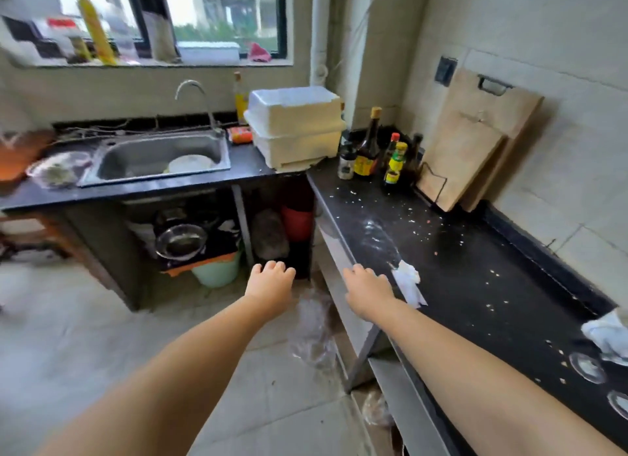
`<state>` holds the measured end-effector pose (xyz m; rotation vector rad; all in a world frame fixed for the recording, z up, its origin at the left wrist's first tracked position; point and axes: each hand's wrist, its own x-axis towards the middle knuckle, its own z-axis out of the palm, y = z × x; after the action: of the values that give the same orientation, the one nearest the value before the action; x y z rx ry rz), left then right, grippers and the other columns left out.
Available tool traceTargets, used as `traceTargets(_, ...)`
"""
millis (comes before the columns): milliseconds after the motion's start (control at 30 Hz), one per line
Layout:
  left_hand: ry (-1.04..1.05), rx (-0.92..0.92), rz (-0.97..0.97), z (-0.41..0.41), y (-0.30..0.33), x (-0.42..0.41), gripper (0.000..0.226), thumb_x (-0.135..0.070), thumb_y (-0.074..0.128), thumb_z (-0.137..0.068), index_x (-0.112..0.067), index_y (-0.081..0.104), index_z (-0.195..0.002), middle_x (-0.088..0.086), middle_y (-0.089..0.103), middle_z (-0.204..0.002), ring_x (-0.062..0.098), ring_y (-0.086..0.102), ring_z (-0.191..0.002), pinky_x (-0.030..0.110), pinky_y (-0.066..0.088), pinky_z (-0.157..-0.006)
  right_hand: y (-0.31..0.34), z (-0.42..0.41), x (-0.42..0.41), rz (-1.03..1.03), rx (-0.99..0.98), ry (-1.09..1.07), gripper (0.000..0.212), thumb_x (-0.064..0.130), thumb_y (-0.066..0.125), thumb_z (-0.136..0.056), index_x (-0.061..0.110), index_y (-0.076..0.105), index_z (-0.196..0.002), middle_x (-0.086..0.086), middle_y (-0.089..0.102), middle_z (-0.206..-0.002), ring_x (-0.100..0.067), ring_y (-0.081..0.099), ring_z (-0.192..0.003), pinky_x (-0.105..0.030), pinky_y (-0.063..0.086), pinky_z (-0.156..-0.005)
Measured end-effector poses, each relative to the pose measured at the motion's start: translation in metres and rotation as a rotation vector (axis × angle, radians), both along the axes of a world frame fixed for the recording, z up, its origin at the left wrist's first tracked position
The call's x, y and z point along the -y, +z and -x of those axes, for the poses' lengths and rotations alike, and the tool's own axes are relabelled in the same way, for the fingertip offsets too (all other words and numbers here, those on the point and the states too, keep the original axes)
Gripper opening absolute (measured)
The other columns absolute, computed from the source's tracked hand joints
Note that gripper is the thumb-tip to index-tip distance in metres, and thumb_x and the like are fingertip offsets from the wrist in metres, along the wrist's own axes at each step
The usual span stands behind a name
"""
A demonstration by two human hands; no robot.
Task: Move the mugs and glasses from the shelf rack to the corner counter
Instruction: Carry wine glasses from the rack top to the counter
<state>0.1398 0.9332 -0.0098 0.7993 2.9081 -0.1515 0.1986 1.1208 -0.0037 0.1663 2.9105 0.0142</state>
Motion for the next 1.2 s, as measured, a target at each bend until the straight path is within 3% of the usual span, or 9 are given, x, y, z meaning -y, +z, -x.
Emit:
traceTargets(267, 0.171, -0.026, -0.011, -0.025, 0.008, 0.174, 0.038, -0.03, 0.047, -0.09, -0.016, 0.046, -0.126, 0.008, 0.049, -0.131, 0.027, 0.04, -0.127, 0.042, 0.031, -0.106, 0.011, 0.019, 0.165, 0.032, -0.009, 0.154, 0.044, 0.021, 0.046, -0.095, 0.017, 0.036, -0.139, -0.01, 0.041, -0.138, -0.032, 0.043, -0.125, -0.045, 0.038, -0.099)
traceTargets(533, 0.48, -0.039, -0.018, -0.042, 0.018, 0.387, 0.04, -0.031, 0.048, -0.091, -0.018, 0.047, -0.129, 0.007, 0.05, -0.131, 0.027, 0.043, -0.125, 0.042, 0.035, -0.103, 0.01, 0.039, 0.367, 0.084, -0.027, 0.395, 0.044, 0.027, 0.046, -0.096, 0.016, 0.037, -0.138, -0.009, 0.042, -0.138, -0.03, 0.043, -0.126, -0.043, 0.039, -0.097)
traceTargets(767, 0.657, -0.022, -0.084, -0.042, 0.021, 0.499, 0.039, -0.031, 0.051, -0.09, -0.02, 0.049, -0.127, 0.005, 0.054, -0.128, 0.025, 0.047, -0.122, 0.043, 0.036, -0.104, 0.017, 0.067, 0.505, 0.129, -0.033, 0.575, 0.042, 0.026, 0.047, -0.094, 0.015, 0.04, -0.135, -0.011, 0.044, -0.134, -0.033, 0.045, -0.124, -0.046, 0.04, -0.098)
traceTargets(933, 0.726, -0.047, -0.102, -0.001, 0.028, 0.553, 0.041, -0.035, 0.05, -0.091, -0.019, 0.048, -0.128, 0.006, 0.053, -0.13, 0.025, 0.045, -0.125, 0.043, 0.036, -0.106, 0.031, 0.119, 0.576, 0.142, -0.08, 0.683, 0.042, 0.026, 0.048, -0.094, 0.015, 0.041, -0.134, -0.012, 0.046, -0.132, -0.034, 0.048, -0.121, -0.046, 0.041, -0.093)
traceTargets(1200, 0.824, -0.191, -0.145, 0.131, 0.066, 0.643, 0.044, -0.036, 0.052, -0.09, -0.02, 0.047, -0.131, 0.005, 0.05, -0.135, 0.026, 0.044, -0.129, 0.045, 0.034, -0.108, 0.068, 0.261, 0.677, 0.114, -0.187, 0.793, 0.043, 0.024, 0.05, -0.094, 0.017, 0.041, -0.136, -0.011, 0.048, -0.132, -0.033, 0.051, -0.119, -0.046, 0.044, -0.094)
